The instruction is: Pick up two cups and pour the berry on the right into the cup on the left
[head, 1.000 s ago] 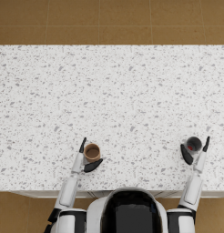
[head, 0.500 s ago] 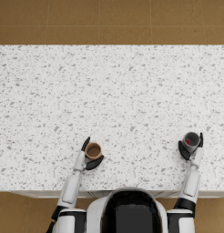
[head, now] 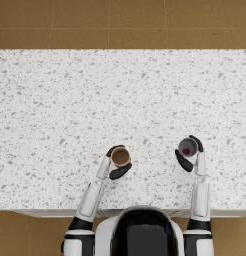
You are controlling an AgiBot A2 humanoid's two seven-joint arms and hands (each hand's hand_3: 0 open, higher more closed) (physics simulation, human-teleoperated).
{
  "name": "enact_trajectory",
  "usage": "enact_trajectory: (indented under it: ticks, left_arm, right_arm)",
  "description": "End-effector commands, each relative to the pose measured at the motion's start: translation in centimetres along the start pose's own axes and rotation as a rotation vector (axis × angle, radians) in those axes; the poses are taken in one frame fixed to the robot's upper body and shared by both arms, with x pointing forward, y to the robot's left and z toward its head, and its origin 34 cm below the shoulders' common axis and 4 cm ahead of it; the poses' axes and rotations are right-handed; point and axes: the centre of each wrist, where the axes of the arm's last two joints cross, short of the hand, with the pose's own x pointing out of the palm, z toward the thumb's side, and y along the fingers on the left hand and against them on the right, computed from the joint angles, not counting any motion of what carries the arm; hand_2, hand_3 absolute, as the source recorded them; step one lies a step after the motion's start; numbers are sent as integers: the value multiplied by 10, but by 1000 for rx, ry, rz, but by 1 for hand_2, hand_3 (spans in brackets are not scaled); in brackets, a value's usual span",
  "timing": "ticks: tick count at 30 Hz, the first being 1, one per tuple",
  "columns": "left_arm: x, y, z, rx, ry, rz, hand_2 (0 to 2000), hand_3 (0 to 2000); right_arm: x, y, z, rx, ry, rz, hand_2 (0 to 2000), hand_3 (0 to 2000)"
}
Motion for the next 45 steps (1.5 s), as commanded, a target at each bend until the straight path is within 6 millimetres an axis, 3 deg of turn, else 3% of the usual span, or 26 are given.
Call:
enact_trajectory:
  ticks: [1,6,10,22,30,45]
  left_arm:
    - [13,16,7,37,-22,-31,2000,1280]
    - [20,24,5,35,119,-48,2000,1280]
    - [29,32,10,59,208,-66,2000,1280]
    - [32,42,-4,9,229,-63,2000,1280]
    - [33,47,0,24,219,-55,2000,1280]
    - [33,49,-4,10,205,-46,2000,1280]
  right_arm:
    - [18,-15,31,-127,-3,75,2000,1280]
    - [38,-27,63,-258,63,130,2000,1280]
    - [61,-29,76,-320,156,181,2000,1280]
    - [76,-35,91,-391,496,143,2000,1280]
    - [88,-33,97,-429,729,126,2000,1280]
    - [92,-24,112,-489,1170,-5,2000,1280]
